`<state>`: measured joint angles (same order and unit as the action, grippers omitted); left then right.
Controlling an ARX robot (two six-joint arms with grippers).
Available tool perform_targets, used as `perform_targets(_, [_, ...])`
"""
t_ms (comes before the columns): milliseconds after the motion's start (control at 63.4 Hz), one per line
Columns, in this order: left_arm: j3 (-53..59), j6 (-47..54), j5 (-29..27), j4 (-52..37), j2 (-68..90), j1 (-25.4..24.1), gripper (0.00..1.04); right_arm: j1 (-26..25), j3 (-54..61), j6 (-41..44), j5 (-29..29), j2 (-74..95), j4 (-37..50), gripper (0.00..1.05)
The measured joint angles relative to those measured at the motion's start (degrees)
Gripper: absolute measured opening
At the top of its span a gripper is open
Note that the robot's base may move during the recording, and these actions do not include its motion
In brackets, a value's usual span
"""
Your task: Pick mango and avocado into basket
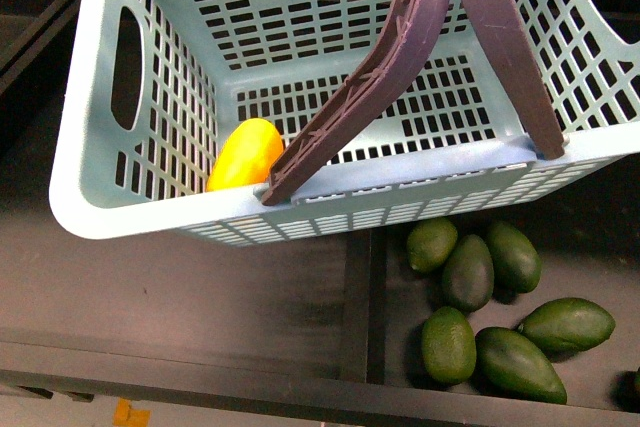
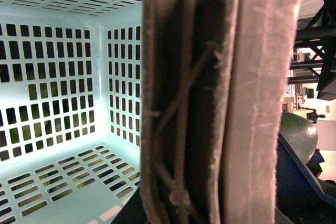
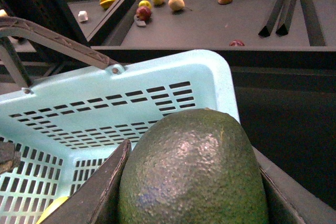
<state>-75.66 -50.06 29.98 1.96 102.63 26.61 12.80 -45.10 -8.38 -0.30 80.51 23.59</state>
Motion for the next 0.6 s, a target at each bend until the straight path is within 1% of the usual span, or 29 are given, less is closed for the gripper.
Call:
perform_targets(236, [0.00, 0.02, -0.07, 0.00, 0.00, 0.00, 0.14, 4.44, -4.37, 0.42, 4.31, 7.19, 0.07, 0.53])
perform_targets(331, [0.00, 0.02, 0.00, 0.00, 0.00, 0.00, 0.14, 5.90, -5.22, 0.63, 4.92, 8.35, -0.48, 0.68])
perform_targets(363, [0.00, 0.00, 0.00, 0.00, 0.00, 0.00, 0.14, 6.08, -5.33, 0.63, 4.98, 8.35, -0.57, 0.71])
perform_targets(378, [0.00, 0.00, 0.00, 0.00, 0.00, 0.00, 0.14, 6.23, -5.42, 0.61, 5.03, 8.28, -0.74, 0.75])
perform_targets(441, [0.00, 0.00, 0.00, 0.00, 0.00, 0.00, 0.14, 6.36, -5.42, 0.90, 5.31, 7.61, -1.25, 0.83])
perform_targets(489, [0.00, 0.02, 0.00, 0.00, 0.00, 0.00, 0.14, 6.32, -5.29, 1.77, 6.49, 6.47, -1.97, 0.92])
perform_targets(536, [0.00, 0.13, -0.09, 0.00, 0.00, 0.00, 0.14, 5.95, -4.66, 2.40, 7.43, 4.79, -2.51, 0.98])
perform_targets(552, [0.00, 0.28, 0.17, 0.02, 0.00, 0.28, 0.14, -2.58, 14.67, 7.67, 10.71, -16.00, 9.77, 0.38])
perform_targets(583, [0.00, -0.04, 0.15, 0.02, 0.00, 0.26, 0.14, -3.23, 15.63, 7.82, 9.40, -16.79, 10.62, 0.31])
perform_targets(599, [0.00, -0.11, 0.15, 0.02, 0.00, 0.26, 0.14, -3.61, 16.31, 7.82, 8.68, -17.31, 11.28, 0.29])
